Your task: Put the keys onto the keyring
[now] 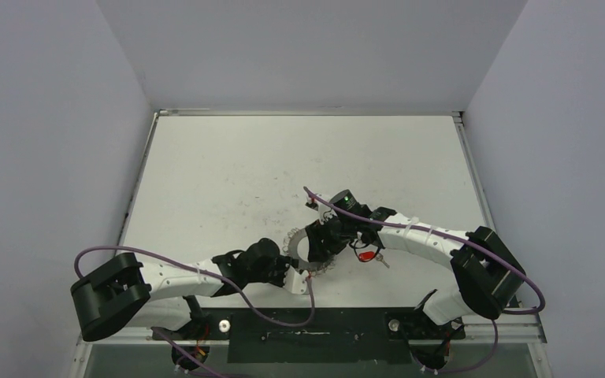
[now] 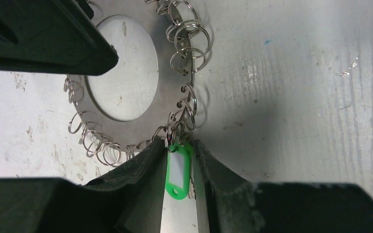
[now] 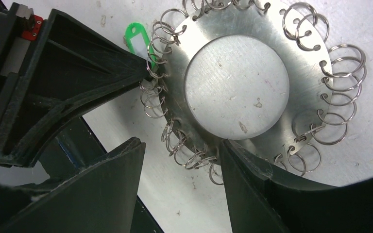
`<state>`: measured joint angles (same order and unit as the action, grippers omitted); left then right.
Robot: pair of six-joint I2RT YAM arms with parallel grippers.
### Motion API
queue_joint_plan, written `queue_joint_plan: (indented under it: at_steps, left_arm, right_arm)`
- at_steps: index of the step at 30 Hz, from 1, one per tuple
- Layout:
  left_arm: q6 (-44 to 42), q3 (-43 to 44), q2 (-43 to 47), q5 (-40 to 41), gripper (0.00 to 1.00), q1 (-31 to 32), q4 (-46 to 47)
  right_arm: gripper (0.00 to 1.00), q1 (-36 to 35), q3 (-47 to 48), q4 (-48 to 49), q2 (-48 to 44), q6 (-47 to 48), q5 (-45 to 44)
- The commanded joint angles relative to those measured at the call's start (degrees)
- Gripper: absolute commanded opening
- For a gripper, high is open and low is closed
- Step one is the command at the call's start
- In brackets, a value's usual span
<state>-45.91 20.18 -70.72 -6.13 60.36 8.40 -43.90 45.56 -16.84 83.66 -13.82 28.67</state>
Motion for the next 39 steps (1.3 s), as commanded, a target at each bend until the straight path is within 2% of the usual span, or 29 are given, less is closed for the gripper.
queue_joint_plan:
  at_steps: [1,6,11,21,27,30,32,36,39]
  left_arm:
    - [-0.6,2.3,-1.2,-0.9,0.25,0.4,2.5]
    - [0.8,2.3,1.6,0.7,0.26,0.5,0.3]
    - [5.6,0.2,10.1,2.2,0.32,0.6,-2.7]
    - [20.2,-5.0,37.0,5.7,0.36,1.1,-8.3]
    - [24.8,-7.3,48.8,5.7,0.36,1.1,-7.7]
    - [25.2,-7.9,50.7,5.7,0.36,1.1,-7.2]
    - [25.4,-7.7,50.7,5.7,0.36,1.1,-7.5]
    - [25.3,-7.3,48.9,4.9,0.35,1.1,-7.7]
    - [25.1,-7.0,46.8,4.4,0.35,1.1,-6.8]
  right_arm:
    - [0.59,-0.7,0.5,3.9,-0.6,2.5,1.8]
    - [0.59,-4.5,1.5,3.2,-1.4,7.4,-5.3]
    - [0.59,-6.6,-0.3,7.9,-3.1,11.7,-8.4]
    - [0.6,-9.1,-13.4,31.6,-8.1,26.3,1.3]
    - [0.49,-9.6,-15.6,39.4,-4.2,28.5,3.2]
    - [0.36,-9.9,-15.4,42.6,-1.6,27.3,2.9]
    - [0.32,-10.4,-15.5,44.6,-0.4,26.6,1.7]
    - [0.3,-11.2,-15.1,45.0,1.3,27.1,1.7]
    - [0.34,-11.3,-14.7,43.4,1.8,27.6,2.5]
